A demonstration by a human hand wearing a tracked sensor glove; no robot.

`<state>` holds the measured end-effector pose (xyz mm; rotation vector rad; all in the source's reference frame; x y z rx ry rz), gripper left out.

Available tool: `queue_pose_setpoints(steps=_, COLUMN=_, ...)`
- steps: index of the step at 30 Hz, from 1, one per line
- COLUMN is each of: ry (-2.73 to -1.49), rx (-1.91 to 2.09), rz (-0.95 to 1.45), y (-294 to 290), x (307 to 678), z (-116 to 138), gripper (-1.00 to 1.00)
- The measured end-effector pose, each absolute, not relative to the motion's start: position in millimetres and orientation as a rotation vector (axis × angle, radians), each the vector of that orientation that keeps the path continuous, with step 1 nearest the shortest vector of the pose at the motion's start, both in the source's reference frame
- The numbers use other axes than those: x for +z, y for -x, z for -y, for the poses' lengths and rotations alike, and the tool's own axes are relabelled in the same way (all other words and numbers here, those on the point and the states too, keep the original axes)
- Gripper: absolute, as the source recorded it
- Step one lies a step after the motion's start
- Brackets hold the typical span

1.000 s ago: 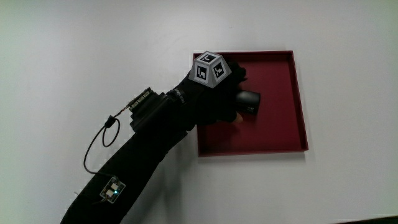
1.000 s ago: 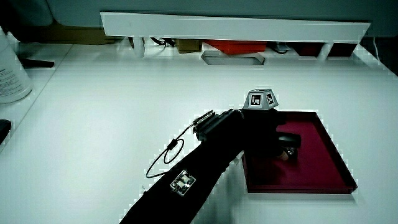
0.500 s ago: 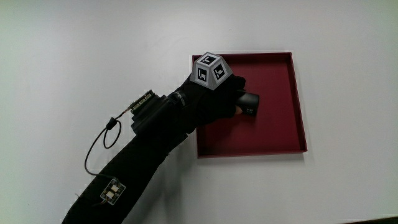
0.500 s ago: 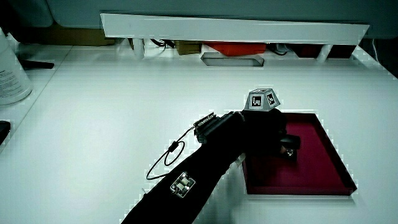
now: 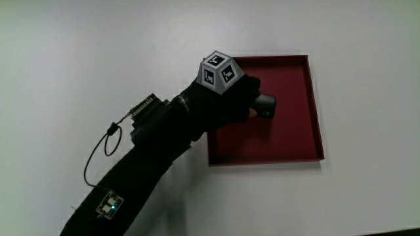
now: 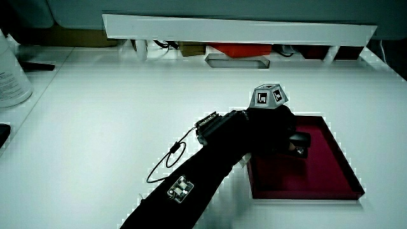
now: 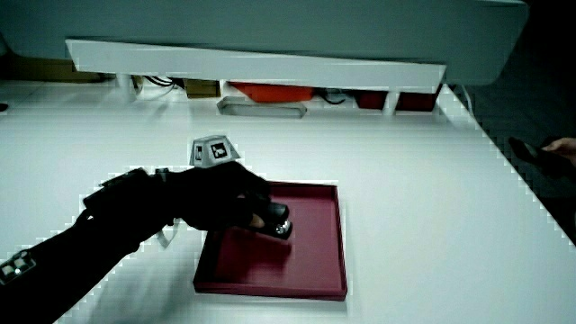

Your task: Pick stapper from plate

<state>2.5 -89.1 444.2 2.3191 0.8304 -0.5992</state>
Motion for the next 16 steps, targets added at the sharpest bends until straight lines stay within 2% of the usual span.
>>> queue_pose_setpoints(steps=6, ry=-2.358, rx=-0.634, rz=-0.890, y=11, x=411, z=90, gripper=1.00)
queue_pose_setpoints(steps=11, ry=-2.436, rx=-0.627, rz=-1.007, y=29, x=386, z=91, gripper=1.00)
queue_pose_setpoints(steps=16, ry=-2.463, rx=-0.682, rz=-1.056, y=52, x=377, z=95, gripper=1.00)
